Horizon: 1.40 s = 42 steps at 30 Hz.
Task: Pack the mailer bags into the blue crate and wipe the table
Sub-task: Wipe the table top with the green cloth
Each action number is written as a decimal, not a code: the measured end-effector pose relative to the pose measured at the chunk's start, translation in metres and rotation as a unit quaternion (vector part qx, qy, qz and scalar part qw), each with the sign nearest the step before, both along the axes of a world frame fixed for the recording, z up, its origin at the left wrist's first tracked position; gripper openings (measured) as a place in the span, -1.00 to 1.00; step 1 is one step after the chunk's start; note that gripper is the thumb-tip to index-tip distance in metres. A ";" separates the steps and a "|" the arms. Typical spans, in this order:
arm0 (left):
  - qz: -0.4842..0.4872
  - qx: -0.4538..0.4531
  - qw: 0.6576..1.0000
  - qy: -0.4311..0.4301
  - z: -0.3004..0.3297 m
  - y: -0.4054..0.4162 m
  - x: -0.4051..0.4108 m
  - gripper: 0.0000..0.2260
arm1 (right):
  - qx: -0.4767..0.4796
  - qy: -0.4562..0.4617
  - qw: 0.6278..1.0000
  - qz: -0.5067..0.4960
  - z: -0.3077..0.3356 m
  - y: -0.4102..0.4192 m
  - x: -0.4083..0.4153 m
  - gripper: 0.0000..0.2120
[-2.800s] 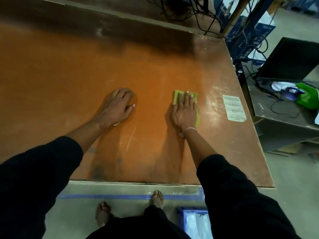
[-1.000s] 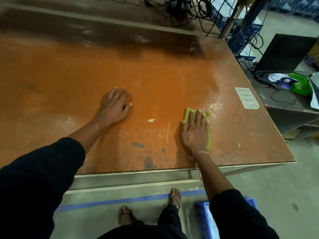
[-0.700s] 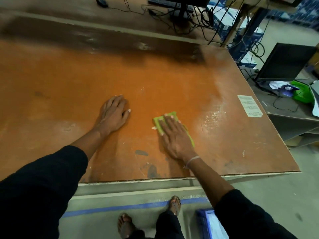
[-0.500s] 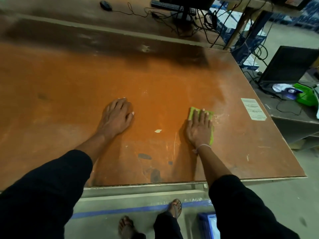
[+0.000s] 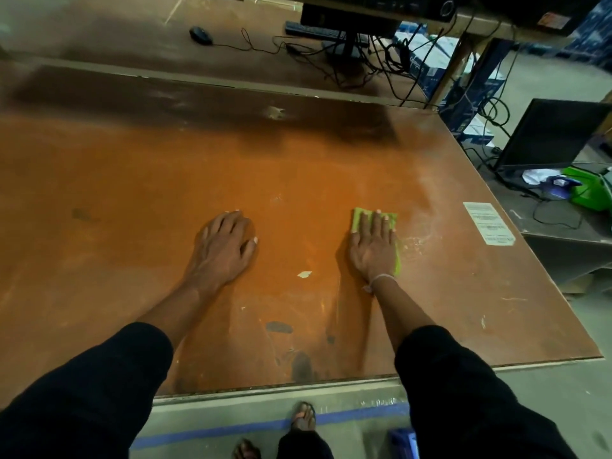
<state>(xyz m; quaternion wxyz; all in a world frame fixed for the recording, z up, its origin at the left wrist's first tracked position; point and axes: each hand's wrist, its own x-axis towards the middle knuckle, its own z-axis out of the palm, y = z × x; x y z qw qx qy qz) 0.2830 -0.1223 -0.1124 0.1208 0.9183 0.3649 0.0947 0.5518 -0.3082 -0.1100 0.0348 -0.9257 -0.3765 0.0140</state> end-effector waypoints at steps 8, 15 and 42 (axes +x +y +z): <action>0.005 -0.002 1.000 0.010 -0.002 0.000 0.002 -0.48 | 0.011 0.015 0.975 0.222 0.001 0.034 0.005 -0.41; 0.008 -0.011 1.000 0.004 -0.003 0.003 0.005 -0.42 | 0.009 0.012 0.988 0.155 0.001 0.077 0.014 -0.37; 0.030 0.023 0.999 0.000 -0.009 0.007 0.006 -0.46 | -0.002 0.026 0.944 0.330 0.008 0.195 0.049 -0.42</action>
